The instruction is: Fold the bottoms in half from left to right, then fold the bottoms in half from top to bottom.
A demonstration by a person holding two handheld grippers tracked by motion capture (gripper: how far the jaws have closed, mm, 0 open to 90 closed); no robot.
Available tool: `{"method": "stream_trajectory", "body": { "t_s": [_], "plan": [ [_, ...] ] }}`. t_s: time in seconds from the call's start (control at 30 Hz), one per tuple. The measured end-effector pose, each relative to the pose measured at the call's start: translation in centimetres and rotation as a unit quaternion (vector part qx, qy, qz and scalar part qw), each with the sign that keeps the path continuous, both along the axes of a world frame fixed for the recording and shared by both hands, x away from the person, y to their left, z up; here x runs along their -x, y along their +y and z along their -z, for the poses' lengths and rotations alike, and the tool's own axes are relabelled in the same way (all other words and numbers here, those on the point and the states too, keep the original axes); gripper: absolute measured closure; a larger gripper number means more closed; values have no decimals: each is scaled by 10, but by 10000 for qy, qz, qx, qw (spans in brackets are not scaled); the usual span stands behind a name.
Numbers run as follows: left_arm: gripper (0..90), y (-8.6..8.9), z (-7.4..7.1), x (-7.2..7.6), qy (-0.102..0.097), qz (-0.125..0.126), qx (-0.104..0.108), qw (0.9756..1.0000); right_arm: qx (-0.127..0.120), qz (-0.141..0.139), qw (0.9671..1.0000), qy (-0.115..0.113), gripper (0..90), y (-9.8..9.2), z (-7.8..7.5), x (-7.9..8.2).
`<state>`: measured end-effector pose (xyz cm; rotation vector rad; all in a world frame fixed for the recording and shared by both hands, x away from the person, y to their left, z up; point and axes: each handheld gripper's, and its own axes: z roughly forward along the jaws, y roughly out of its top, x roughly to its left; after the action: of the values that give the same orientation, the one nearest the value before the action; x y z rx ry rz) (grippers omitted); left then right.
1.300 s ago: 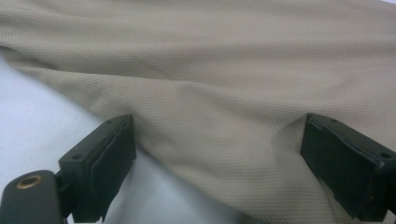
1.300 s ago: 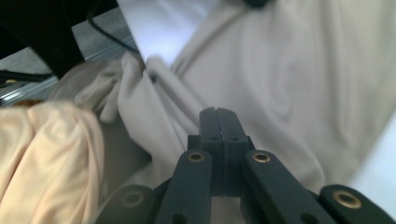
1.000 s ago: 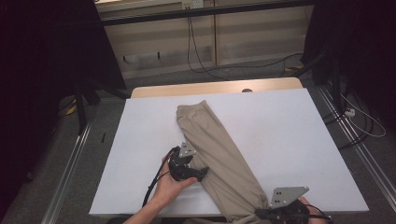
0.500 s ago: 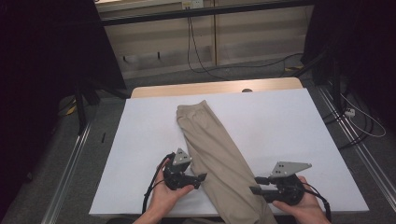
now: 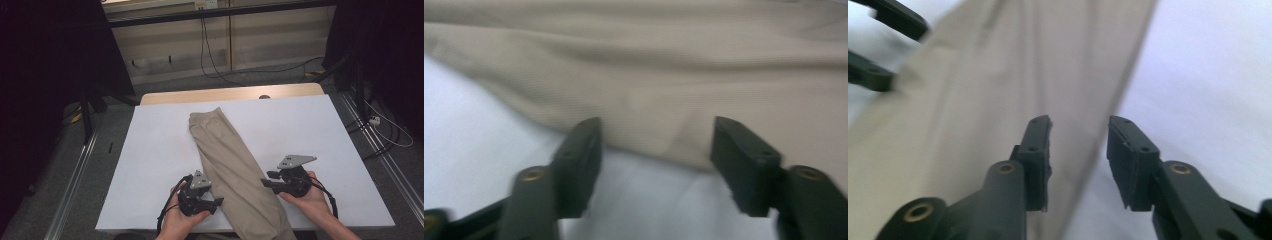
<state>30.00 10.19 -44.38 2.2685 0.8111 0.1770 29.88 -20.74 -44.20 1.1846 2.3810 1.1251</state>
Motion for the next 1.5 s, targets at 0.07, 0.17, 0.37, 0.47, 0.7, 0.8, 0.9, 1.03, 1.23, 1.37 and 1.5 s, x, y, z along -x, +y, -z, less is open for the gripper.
{"method": "stream_trajectory", "body": {
  "t_s": [0.07, 0.17, 0.37, 0.47, 0.7, 0.8, 0.9, 1.03, 1.23, 1.37, 1.5],
  "plan": [
    [342, -2, 1, 0, 49, -25, 16, 10000, 57, 45, 10000, 24, 586, -2, 3, 0],
    [403, -8, -1, 5, -49, 131, -51, 9999, 98, -45, 9997, 196, 555, -3, 7, 2],
    [477, -20, 0, 6, -201, 327, -235, 9990, 424, -147, 9986, 280, 668, 8, 7, 2],
    [575, -21, -1, 3, -166, 430, -213, 9987, 478, -125, 9981, 364, 738, 12, 5, -1],
    [868, -18, -3, 6, 8, 486, -162, 9987, 287, -128, 9987, 409, 894, 13, 6, 5],
    [871, -11, -5, 8, 247, 542, -29, 9982, 188, -151, 9984, 506, 896, 8, 5, 9],
    [871, -5, -6, 13, 338, 664, -14, 9972, 181, -175, 9982, 548, 897, 3, 3, 19],
    [871, -7, -9, 18, 366, 800, 10, 9961, 123, -172, 9980, 590, 897, -1, 0, 33],
    [870, -6, -12, 41, 250, 945, 34, 9952, -40, -201, 9976, 659, 896, -8, -2, 56],
    [869, 3, -13, 55, 277, 1137, 154, 9930, -52, -395, 9966, 724, 896, -4, -2, 80],
    [863, 11, -11, 60, 450, 1159, 283, 9918, -49, -597, 9954, 755, 894, 5, -1, 100]
  ]
}}
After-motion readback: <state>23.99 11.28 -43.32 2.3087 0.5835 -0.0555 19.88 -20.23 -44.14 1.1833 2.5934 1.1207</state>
